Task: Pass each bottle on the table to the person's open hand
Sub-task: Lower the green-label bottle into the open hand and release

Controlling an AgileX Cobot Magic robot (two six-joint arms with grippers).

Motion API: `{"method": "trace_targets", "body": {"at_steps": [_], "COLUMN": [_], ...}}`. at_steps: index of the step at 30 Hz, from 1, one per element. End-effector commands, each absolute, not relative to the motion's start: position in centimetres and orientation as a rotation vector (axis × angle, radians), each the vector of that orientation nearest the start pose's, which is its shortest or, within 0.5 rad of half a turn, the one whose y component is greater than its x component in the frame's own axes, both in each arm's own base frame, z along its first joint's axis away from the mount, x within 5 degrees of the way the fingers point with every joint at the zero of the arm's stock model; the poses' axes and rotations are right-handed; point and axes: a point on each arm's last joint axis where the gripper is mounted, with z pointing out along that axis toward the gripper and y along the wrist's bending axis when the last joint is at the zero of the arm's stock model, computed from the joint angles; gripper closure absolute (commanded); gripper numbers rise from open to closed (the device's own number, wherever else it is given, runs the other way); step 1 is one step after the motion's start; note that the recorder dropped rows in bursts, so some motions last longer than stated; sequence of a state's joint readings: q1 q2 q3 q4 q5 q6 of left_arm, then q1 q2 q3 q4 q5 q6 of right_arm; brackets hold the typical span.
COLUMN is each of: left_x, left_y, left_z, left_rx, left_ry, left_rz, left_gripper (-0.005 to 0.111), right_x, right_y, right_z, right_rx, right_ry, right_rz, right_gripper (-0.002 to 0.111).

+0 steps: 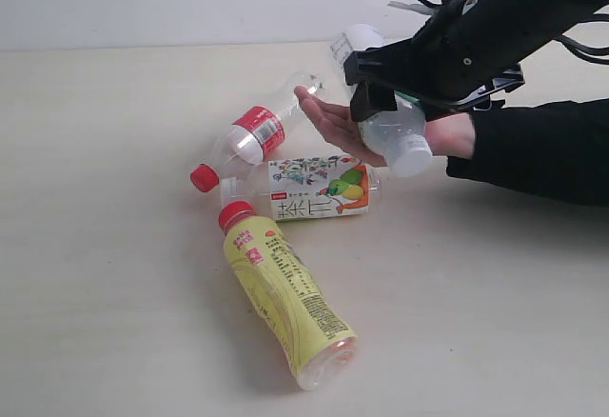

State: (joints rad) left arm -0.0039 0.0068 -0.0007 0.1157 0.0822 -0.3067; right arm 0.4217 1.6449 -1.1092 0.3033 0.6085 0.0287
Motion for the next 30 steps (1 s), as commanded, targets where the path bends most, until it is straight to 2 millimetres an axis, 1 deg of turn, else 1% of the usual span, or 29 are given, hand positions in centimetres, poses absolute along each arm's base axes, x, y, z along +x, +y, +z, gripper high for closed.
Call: {"method": "trace_targets", "body": {"at_steps": [1,13,20,30], "left_x": [5.65,5.65,5.65,5.65], "left_y": [0.09,0.09,0.09,0.09], "left_z": [20.56,20.56,20.56,20.56], "left_rx": [-0.152,-0.152,-0.152,-0.152], "left_ry": [1.561,1.561,1.561,1.561], "left_rz": [-0.136,-0.136,-0.136,-0.136], "left_gripper": [0.107,0.107,0.107,0.107], "right_x": [30.54,30.54,30.57,30.82], "right_y": [15.46,15.46,15.46,15.55], "right_z": [23.77,23.77,23.78,23.95], "right_rx": [-0.278,-0.279,-0.301,-0.290], "right_ry": [2.632,2.632,2.624,2.591], "right_rz": [0.453,0.453,0.447,0.457], "right_gripper": [0.034,0.034,0.028,0.028]}}
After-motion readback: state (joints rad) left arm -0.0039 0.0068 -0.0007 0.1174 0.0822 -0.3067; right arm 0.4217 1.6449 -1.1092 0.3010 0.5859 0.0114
